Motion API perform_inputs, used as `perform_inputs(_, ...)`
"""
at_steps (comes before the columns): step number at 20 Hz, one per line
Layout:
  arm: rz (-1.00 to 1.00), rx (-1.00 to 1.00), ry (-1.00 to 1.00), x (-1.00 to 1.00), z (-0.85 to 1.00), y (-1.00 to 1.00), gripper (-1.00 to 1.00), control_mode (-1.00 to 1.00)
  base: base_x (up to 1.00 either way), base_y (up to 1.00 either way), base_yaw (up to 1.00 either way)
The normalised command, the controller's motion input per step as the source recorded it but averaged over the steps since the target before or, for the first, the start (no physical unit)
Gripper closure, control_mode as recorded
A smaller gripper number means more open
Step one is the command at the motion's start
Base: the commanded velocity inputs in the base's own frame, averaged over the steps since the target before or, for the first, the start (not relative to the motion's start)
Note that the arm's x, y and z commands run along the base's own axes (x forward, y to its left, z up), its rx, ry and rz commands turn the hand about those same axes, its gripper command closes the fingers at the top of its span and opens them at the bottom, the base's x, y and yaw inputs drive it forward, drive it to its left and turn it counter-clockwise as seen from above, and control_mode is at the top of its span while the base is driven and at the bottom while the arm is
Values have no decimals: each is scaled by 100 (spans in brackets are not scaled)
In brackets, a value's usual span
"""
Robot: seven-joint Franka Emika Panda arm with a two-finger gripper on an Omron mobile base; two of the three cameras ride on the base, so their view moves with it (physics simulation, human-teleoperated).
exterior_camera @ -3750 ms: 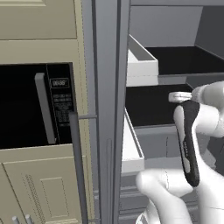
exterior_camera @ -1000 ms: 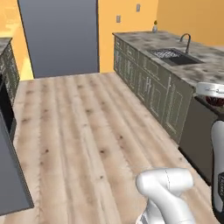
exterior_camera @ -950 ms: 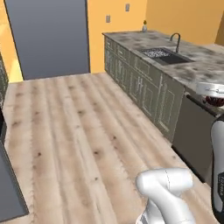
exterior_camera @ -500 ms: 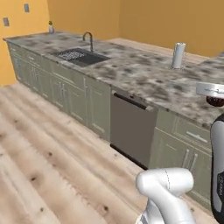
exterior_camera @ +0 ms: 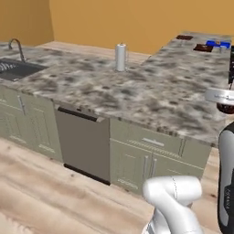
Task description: Take the cake and cupcake from the fridge and place them on the empty tray on the dining counter.
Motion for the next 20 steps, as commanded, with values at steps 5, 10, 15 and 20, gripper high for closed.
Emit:
perform_inputs(5,0,0,0,0,0,0,100,100,63,-100,4)
perform_inputs(10,0,0,0,0,0,0,100,100,-29,-100,-2)
perform_inputs(15,0,0,0,0,0,0,100,100,-85,-100,-5)
perform_inputs(20,0,0,0,0,0,0,100,100,-63,-100,-5)
